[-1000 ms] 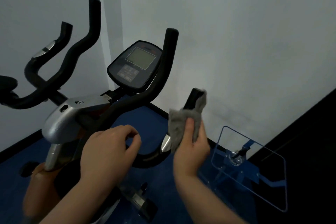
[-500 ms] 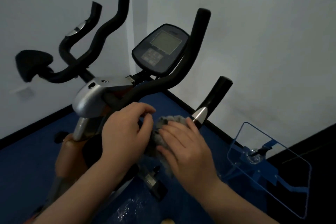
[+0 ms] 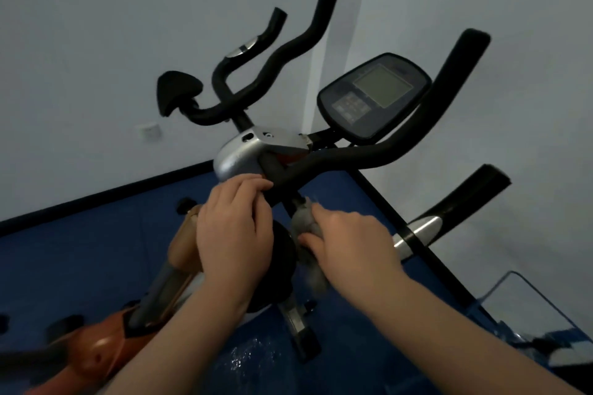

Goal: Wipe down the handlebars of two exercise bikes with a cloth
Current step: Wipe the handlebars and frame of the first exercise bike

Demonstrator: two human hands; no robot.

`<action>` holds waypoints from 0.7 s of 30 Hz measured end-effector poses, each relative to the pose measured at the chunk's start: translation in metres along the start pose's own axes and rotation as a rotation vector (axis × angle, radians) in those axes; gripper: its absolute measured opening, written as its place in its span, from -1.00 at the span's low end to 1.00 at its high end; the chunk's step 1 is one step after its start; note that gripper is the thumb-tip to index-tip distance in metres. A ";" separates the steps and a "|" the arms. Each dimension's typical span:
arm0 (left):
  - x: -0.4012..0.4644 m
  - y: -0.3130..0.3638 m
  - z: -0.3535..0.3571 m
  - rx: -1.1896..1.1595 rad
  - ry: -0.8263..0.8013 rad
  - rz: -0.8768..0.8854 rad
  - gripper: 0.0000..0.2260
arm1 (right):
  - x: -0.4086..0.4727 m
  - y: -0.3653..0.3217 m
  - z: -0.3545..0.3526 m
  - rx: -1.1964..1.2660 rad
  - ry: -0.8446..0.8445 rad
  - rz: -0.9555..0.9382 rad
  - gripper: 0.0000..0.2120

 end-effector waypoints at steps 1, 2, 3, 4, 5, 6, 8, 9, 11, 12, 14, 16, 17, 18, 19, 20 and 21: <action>0.000 -0.001 0.000 0.008 0.008 -0.027 -0.78 | -0.006 0.004 -0.003 -0.031 -0.005 -0.032 -0.64; 0.000 -0.002 0.000 0.017 0.014 -0.055 -0.79 | -0.011 0.008 -0.005 -0.035 -0.015 -0.059 -0.65; -0.001 -0.003 0.001 0.027 0.020 -0.074 -0.79 | -0.011 0.010 -0.003 -0.015 -0.019 -0.073 -0.66; -0.001 -0.003 0.002 0.037 0.024 -0.083 -0.79 | -0.005 0.009 -0.001 0.010 -0.022 -0.074 -0.67; -0.001 -0.003 0.002 0.045 0.027 -0.084 -0.79 | 0.005 0.005 0.001 0.024 -0.037 -0.059 -0.69; -0.002 -0.003 0.002 0.051 0.030 -0.083 -0.80 | 0.017 -0.002 0.003 0.033 -0.049 -0.041 -0.70; -0.003 -0.004 0.000 0.056 0.032 -0.100 -0.81 | 0.036 -0.015 0.007 0.051 -0.021 -0.044 -0.74; -0.003 -0.004 0.000 0.054 0.029 -0.113 -0.81 | 0.040 -0.017 0.007 0.063 -0.010 -0.043 -0.76; -0.001 -0.004 -0.001 0.042 0.013 -0.131 -0.82 | 0.034 -0.009 0.007 0.098 -0.022 -0.049 -0.75; -0.001 -0.004 -0.001 0.032 0.010 -0.135 -0.82 | 0.027 -0.002 0.007 0.104 -0.020 -0.072 -0.75; 0.000 -0.005 0.000 0.013 0.009 -0.134 -0.82 | 0.015 0.006 0.006 0.054 -0.021 -0.093 -0.72; -0.001 -0.006 0.002 -0.001 -0.010 -0.131 -0.82 | 0.020 0.002 0.007 0.056 0.017 -0.069 -0.70; -0.001 -0.006 0.003 -0.012 -0.021 -0.131 -0.82 | 0.026 -0.003 0.007 0.065 0.030 -0.044 -0.70; -0.001 -0.007 0.002 -0.033 -0.032 -0.130 -0.82 | 0.031 -0.007 0.006 0.096 0.040 -0.015 -0.71; -0.001 -0.007 0.002 -0.066 -0.039 -0.125 -0.82 | 0.034 -0.010 0.005 0.136 0.038 0.003 -0.73; -0.001 -0.007 0.001 -0.100 -0.050 -0.115 -0.82 | 0.036 -0.010 0.005 0.178 0.026 0.009 -0.75; -0.001 -0.008 -0.001 -0.131 -0.067 -0.099 -0.82 | 0.036 -0.007 0.004 0.218 -0.002 0.009 -0.78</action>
Point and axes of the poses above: each hand's wrist, its own x-axis towards the middle knuckle, its own z-axis out of the palm, y = z × x, the point moved 5 cm from there along x, towards the middle knuckle, and after that the axes turned 11 degrees about z, right-handed, at the moved point
